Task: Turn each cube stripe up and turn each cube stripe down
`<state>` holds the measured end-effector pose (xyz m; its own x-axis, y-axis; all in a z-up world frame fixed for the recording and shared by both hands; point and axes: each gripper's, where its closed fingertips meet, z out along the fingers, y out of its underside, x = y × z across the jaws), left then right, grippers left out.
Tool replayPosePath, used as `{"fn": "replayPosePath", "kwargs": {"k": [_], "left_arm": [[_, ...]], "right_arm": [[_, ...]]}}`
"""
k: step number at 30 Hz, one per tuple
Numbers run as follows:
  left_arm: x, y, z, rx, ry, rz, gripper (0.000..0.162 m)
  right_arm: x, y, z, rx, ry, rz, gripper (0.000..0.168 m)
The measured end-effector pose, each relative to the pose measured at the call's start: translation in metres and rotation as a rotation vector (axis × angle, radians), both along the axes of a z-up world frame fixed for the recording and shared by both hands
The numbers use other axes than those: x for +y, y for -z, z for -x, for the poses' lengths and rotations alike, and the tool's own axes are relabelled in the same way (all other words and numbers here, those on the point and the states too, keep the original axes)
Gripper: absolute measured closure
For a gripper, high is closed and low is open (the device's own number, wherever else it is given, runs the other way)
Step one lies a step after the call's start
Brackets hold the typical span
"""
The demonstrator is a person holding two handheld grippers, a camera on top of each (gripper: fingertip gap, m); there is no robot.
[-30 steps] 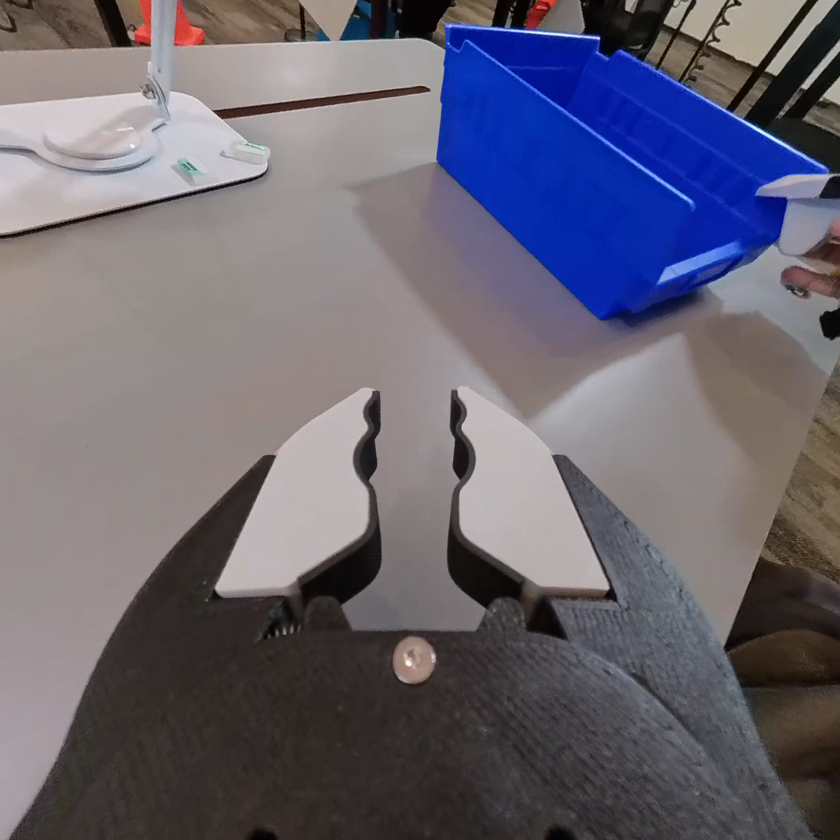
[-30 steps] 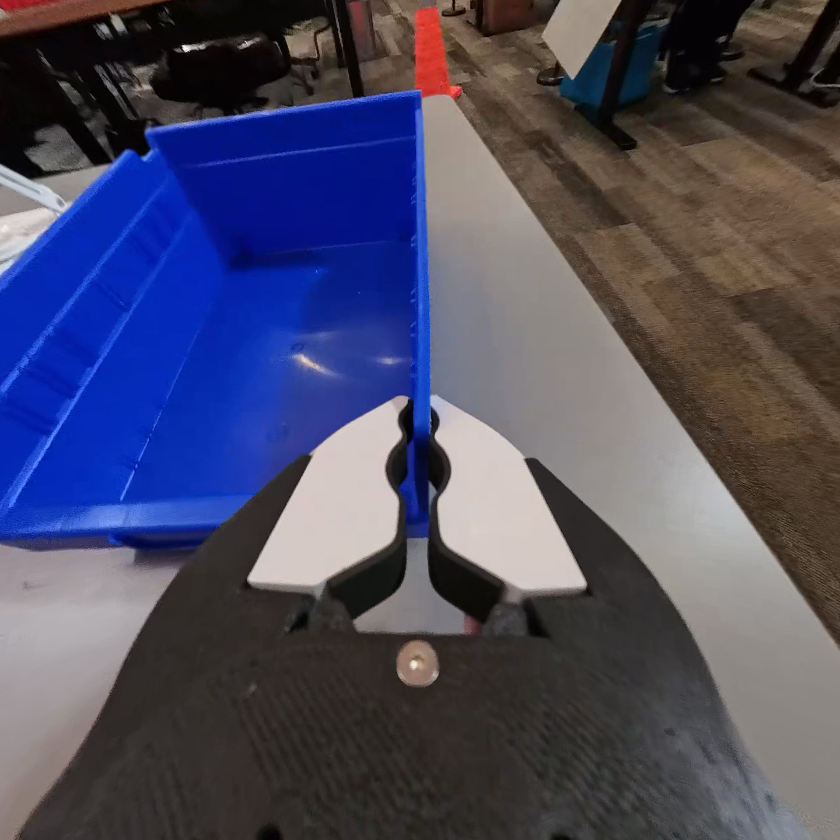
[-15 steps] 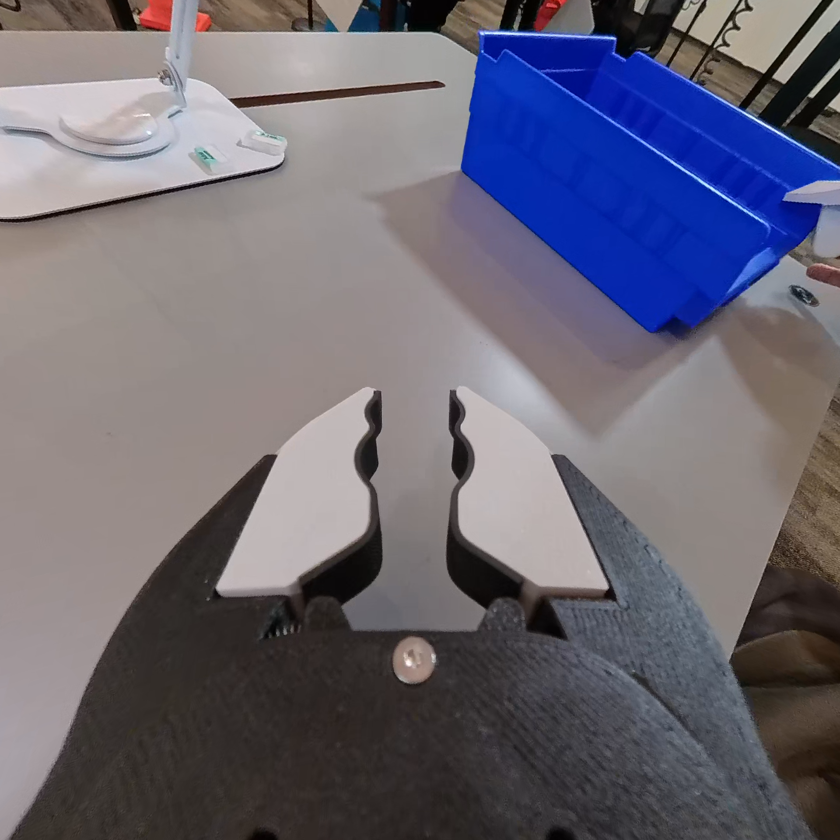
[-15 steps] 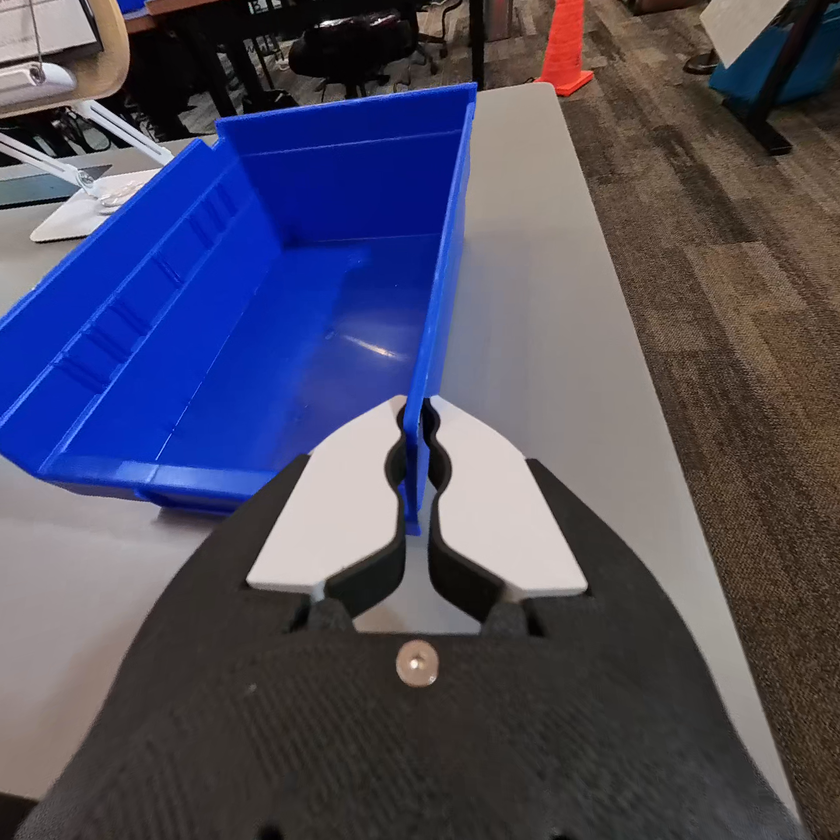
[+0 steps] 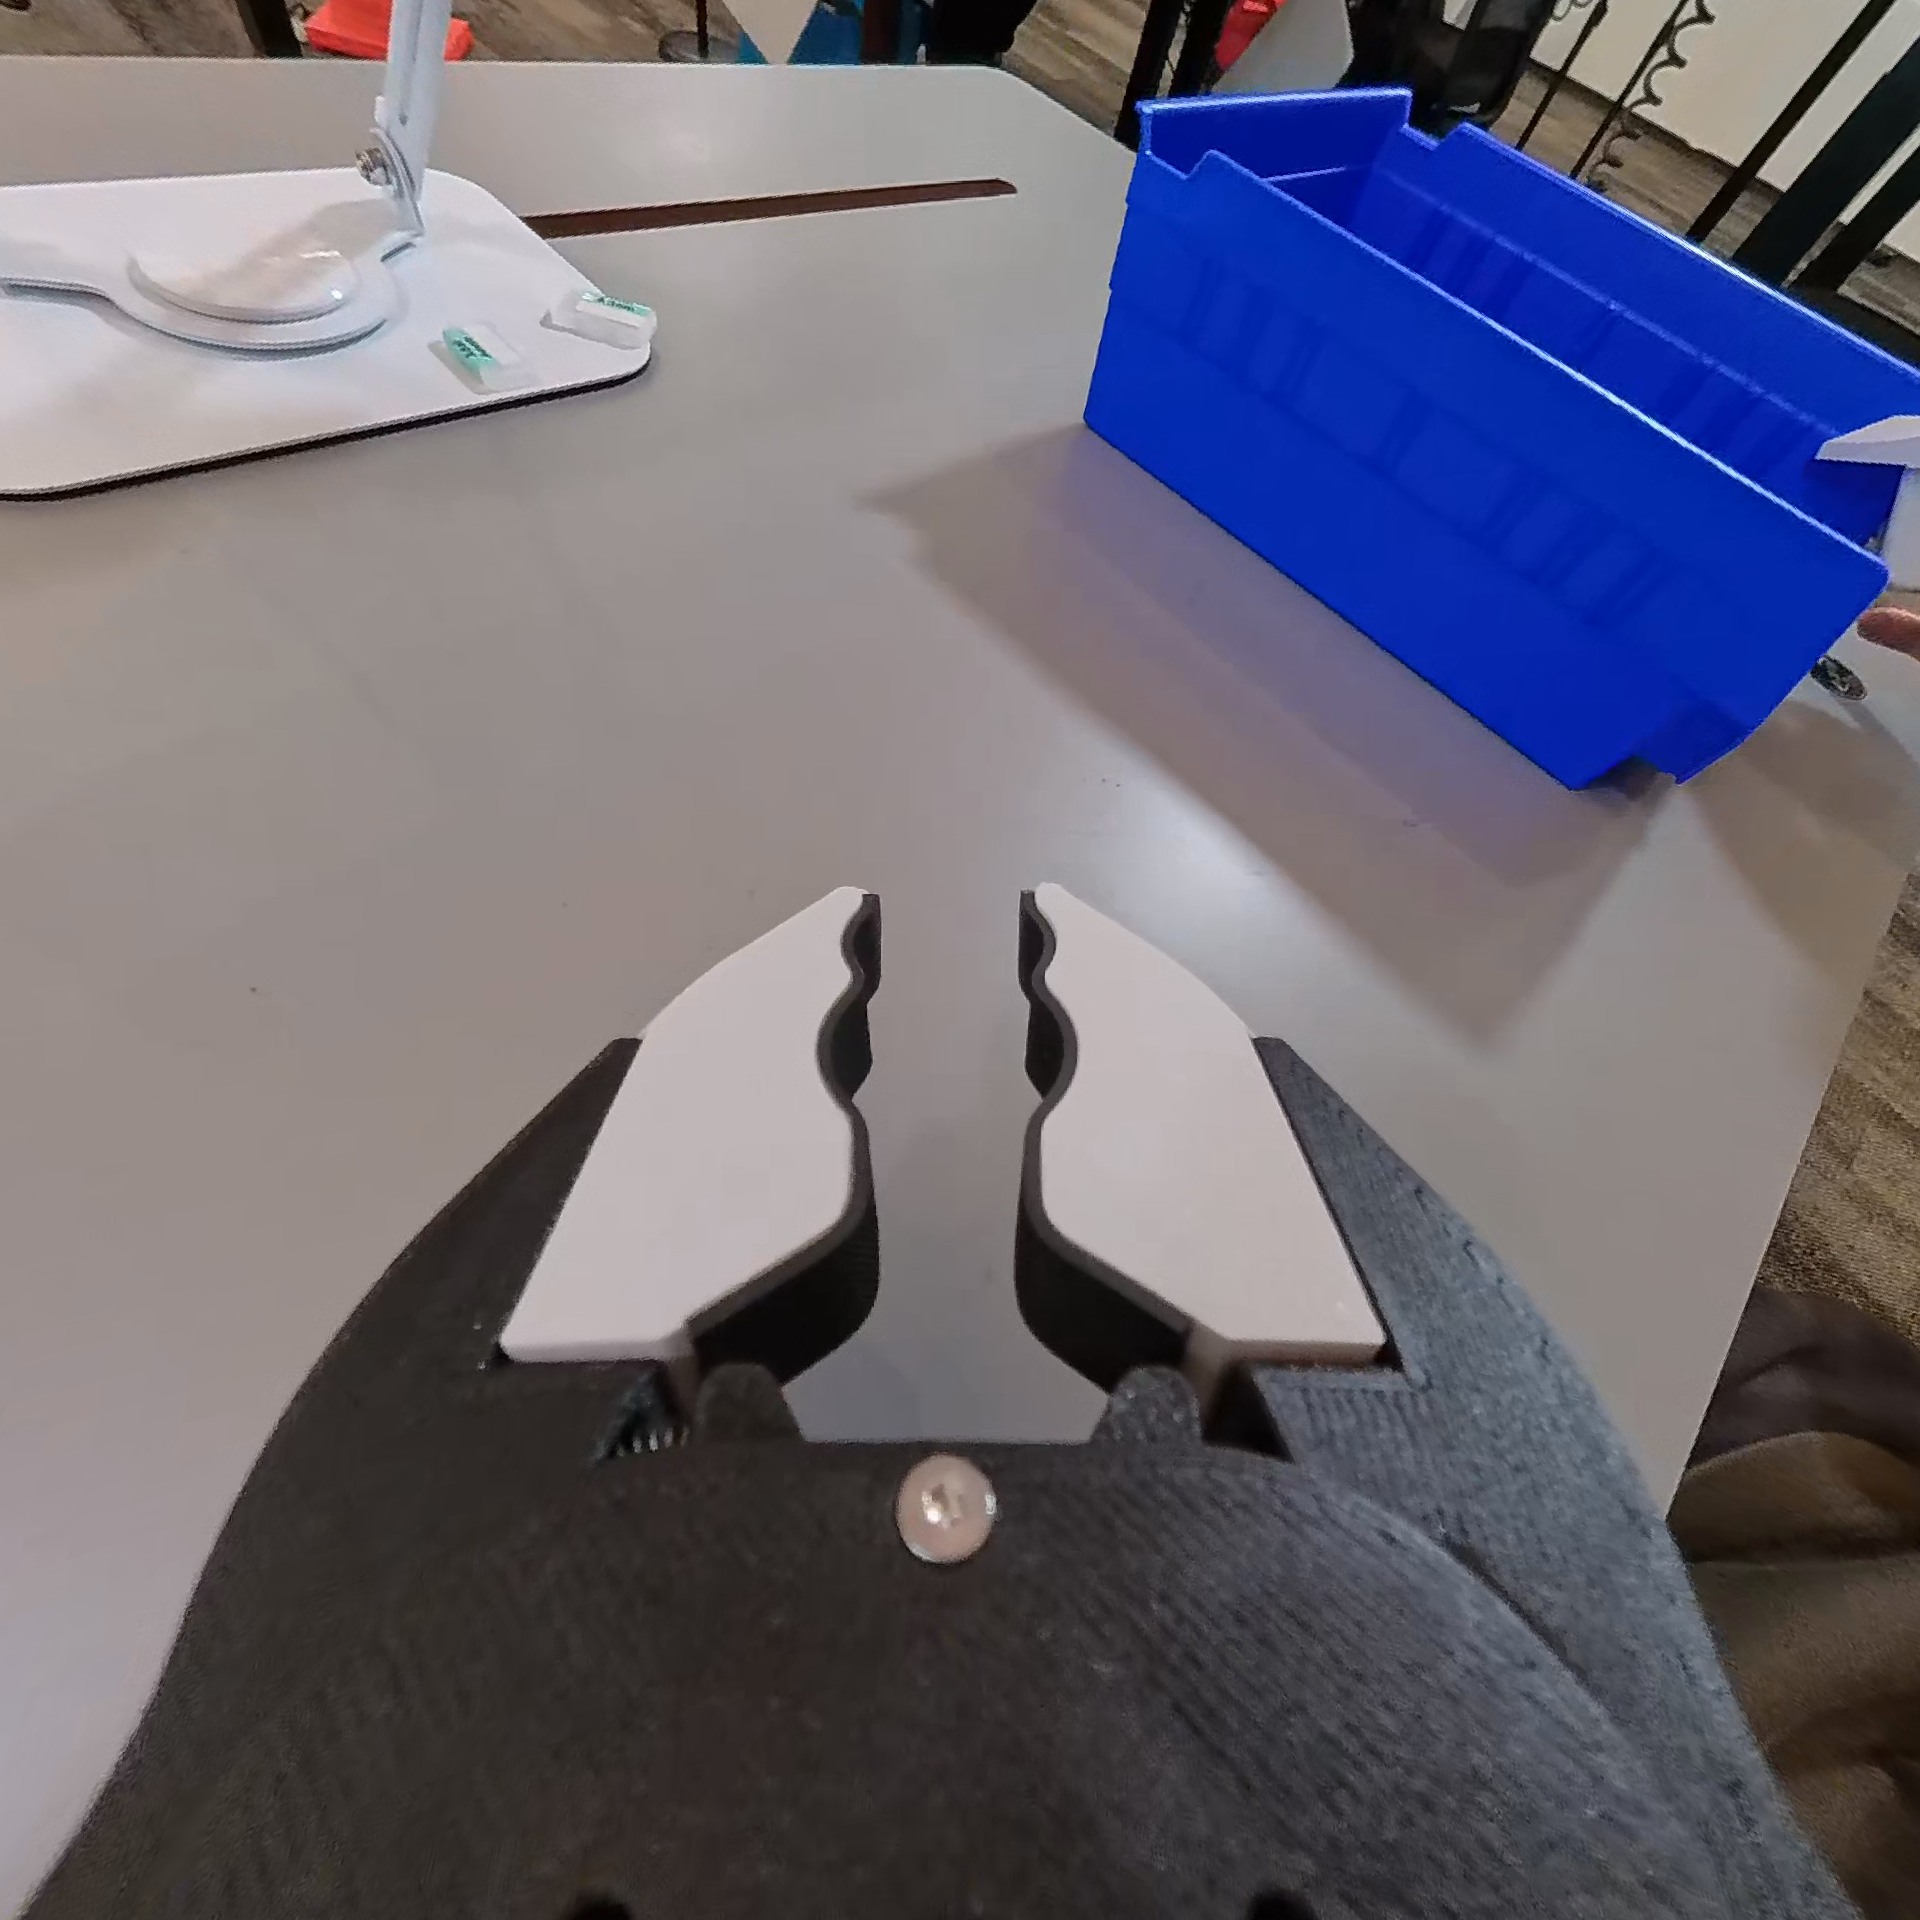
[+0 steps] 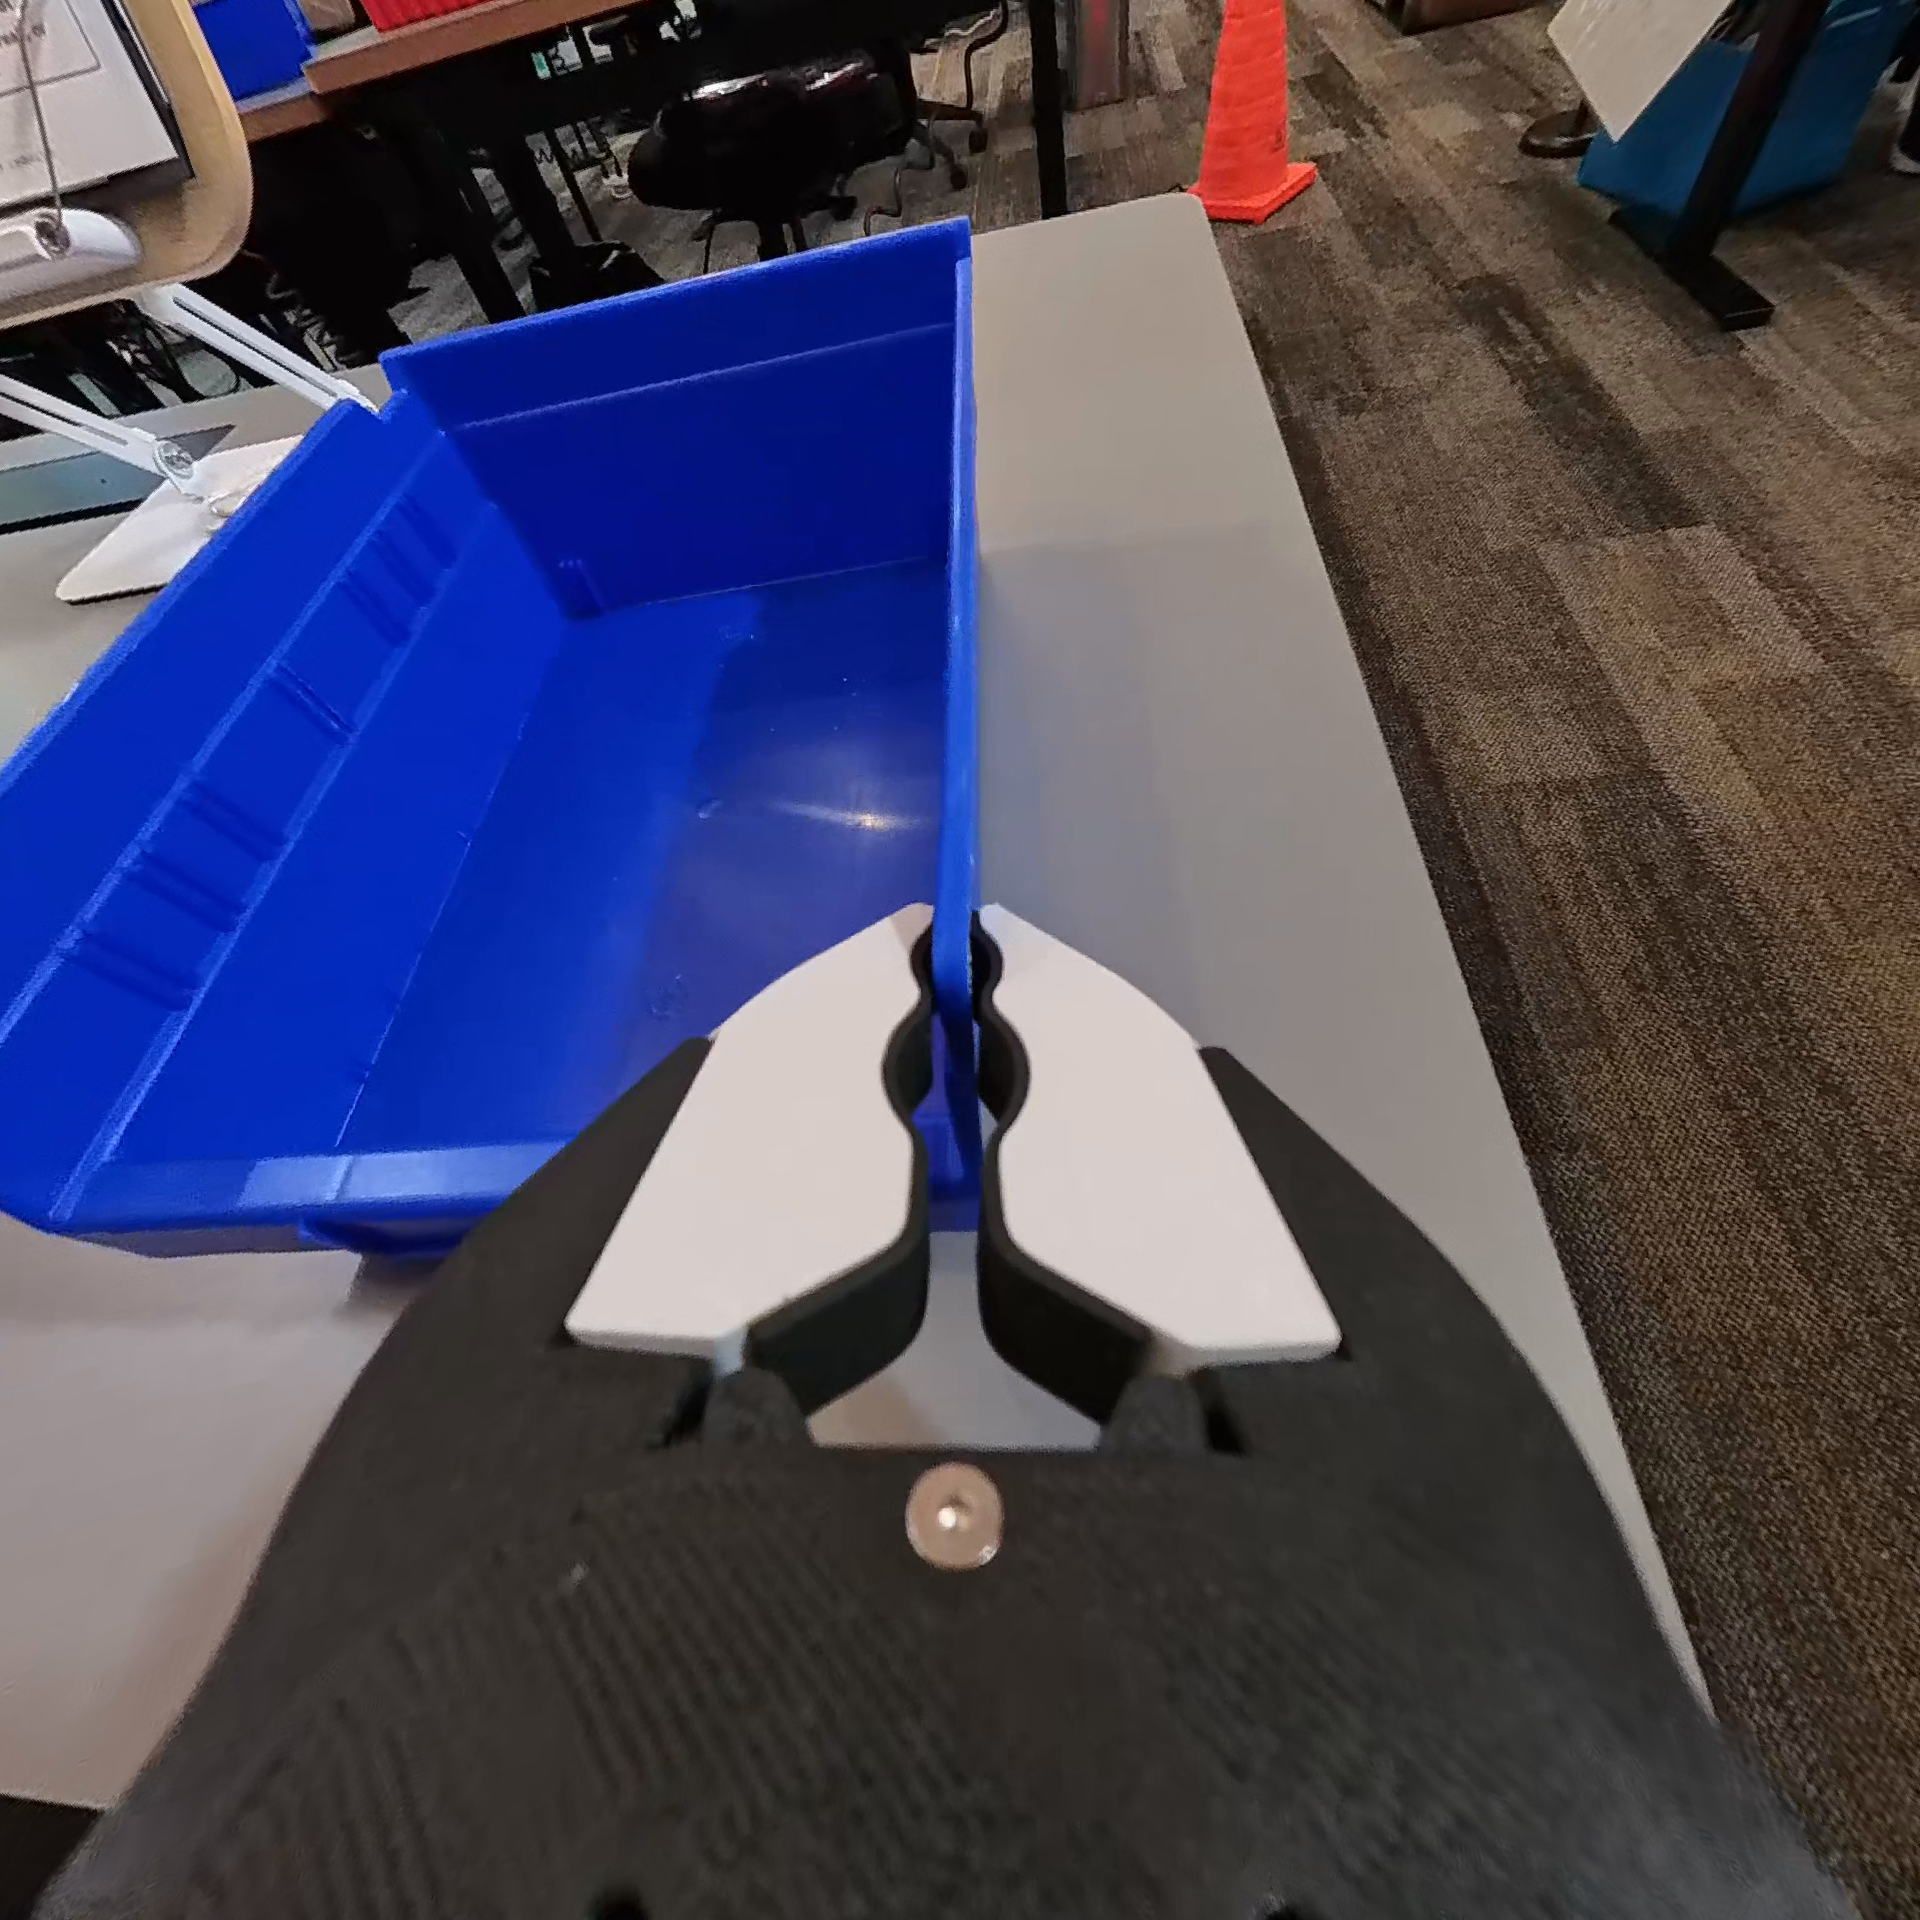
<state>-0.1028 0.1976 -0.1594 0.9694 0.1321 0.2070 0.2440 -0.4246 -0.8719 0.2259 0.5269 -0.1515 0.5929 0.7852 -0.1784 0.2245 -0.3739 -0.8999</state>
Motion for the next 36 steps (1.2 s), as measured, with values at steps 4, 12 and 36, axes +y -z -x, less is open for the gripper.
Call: {"fn": "replayPosePath", "kwargs": {"k": [4, 12, 36], "left_arm": [[0.000, 0.001, 0.001, 0.001, 0.000, 0.006, 0.136], [0.001, 0.008, 0.007, -0.008, -0.023, 0.042, 0.127], [-0.094, -0.001, 0.081, -0.057, -0.395, -0.019, 0.123]], "right_arm": [[0.000, -0.014, -0.008, -0.002, 0.049, -0.031, 0.142], [-0.035, -0.121, -0.009, 0.343, -0.019, -0.244, 0.126], [-0.346, -0.067, 0.299, 0.364, -1.085, -0.041, 0.129]]}}
